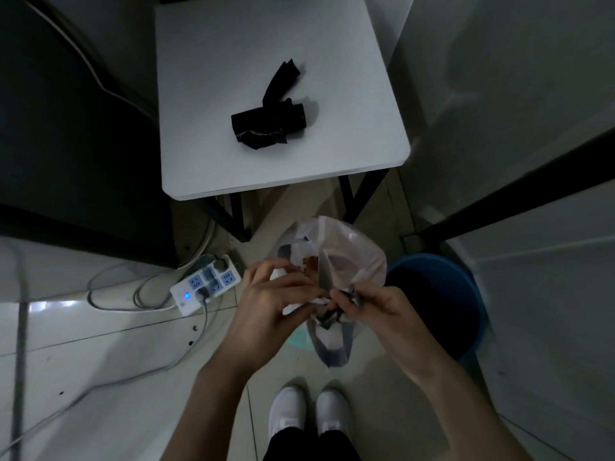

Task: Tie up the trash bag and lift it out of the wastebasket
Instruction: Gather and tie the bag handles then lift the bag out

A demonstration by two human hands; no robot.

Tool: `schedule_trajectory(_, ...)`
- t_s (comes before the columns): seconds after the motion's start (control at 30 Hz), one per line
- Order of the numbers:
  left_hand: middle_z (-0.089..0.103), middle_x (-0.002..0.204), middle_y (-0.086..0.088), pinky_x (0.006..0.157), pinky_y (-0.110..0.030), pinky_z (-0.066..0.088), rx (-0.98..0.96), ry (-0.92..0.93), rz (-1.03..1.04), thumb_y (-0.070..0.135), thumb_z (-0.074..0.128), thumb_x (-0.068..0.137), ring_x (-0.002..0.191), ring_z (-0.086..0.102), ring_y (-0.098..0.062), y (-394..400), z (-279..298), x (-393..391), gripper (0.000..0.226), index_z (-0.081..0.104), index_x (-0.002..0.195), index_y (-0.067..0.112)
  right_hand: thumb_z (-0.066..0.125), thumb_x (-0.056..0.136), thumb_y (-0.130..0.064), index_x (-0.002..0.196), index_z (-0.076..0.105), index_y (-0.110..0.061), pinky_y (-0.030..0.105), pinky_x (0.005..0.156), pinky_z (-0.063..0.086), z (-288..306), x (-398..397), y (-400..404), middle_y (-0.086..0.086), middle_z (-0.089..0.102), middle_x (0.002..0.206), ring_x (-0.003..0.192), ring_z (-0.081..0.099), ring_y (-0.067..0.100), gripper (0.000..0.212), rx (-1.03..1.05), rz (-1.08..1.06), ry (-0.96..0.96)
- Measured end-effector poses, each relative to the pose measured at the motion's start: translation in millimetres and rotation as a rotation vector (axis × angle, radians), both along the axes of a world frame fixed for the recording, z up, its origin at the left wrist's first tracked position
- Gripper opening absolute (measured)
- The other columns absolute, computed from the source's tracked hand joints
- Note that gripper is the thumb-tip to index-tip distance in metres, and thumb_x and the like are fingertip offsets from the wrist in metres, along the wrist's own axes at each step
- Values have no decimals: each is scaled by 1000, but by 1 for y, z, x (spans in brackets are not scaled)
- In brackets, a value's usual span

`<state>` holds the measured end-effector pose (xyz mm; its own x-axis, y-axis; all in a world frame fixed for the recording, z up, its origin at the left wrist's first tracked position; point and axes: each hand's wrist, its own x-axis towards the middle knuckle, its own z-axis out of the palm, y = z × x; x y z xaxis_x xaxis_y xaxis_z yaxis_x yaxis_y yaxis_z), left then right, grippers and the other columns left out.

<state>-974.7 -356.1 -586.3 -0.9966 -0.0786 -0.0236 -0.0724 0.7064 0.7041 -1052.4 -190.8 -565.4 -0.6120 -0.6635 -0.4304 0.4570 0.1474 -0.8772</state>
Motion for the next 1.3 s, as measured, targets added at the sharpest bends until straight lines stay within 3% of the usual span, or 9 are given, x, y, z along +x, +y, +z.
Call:
schedule_trajectory(0.07,52,100,31,88,-24,26,-6,-16,-23,37,48,79,107,32,-2,-3,5,-4,24,64,98,37,64,72,-26,81,70,2,22,78,44,4,-5,1,13,65,75,84,54,17,30,79,141,162)
schedule_trajectory(0.17,40,94,41,88,-23,25,25,-23,-62,28,57,78,103,26,6,-2,12,-9,23,59,99,38,77,66,-30,78,75,-19,38,89,32,0,-13,10,-6,71,81,94,48,7,16,357,328,811)
schedule_trajectory(0.37,44,83,27,85,-4,12,178,-266,-55,46,47,75,89,26,26,-5,22,-15,9,52,75,53,64,80,-23,71,71,-25,43,84,33,-14,-4,10,-7,74,80,92,52,12,11,482,112,1622)
schedule_trajectory(0.47,44,80,28,80,-6,19,220,-369,-19,41,28,83,83,26,33,-3,20,-17,38,64,93,36,70,81,-24,63,69,-25,42,82,32,-20,3,6,-8,75,75,85,54,11,18,509,-56,1807)
schedule_trajectory(0.63,73,78,7,82,-17,48,792,-502,113,51,45,78,80,67,-4,6,23,-27,40,72,77,22,70,81,-22,66,73,-22,41,82,31,-20,2,0,-7,76,76,87,54,15,16,466,-171,1824)
schedule_trajectory(0.8,69,84,-18,69,-19,45,826,-504,423,37,58,84,79,61,-25,22,14,-18,38,70,78,1,66,83,-24,70,74,-21,41,81,32,-19,-2,4,-7,76,83,91,56,13,15,412,-135,1723)
schedule_trajectory(1.07,76,87,-7,74,-21,50,1066,-383,722,33,65,73,87,68,-16,43,7,-10,27,75,85,11,68,82,-23,76,74,-22,43,78,36,-23,7,5,-7,75,88,97,55,13,9,382,-85,1641)
schedule_trajectory(1.13,77,76,1,62,-10,48,1023,-248,751,27,65,76,76,69,-5,47,9,-9,15,77,77,18,67,82,-28,80,75,-25,46,76,38,-22,7,6,-11,70,98,100,53,14,9,370,-80,1580)
schedule_trajectory(1.3,70,68,7,69,-23,48,658,-21,836,40,65,76,71,63,-7,53,8,-11,19,73,66,25,63,77,-38,86,73,-31,38,79,39,-18,9,4,-20,56,103,100,39,14,15,332,-150,1193)
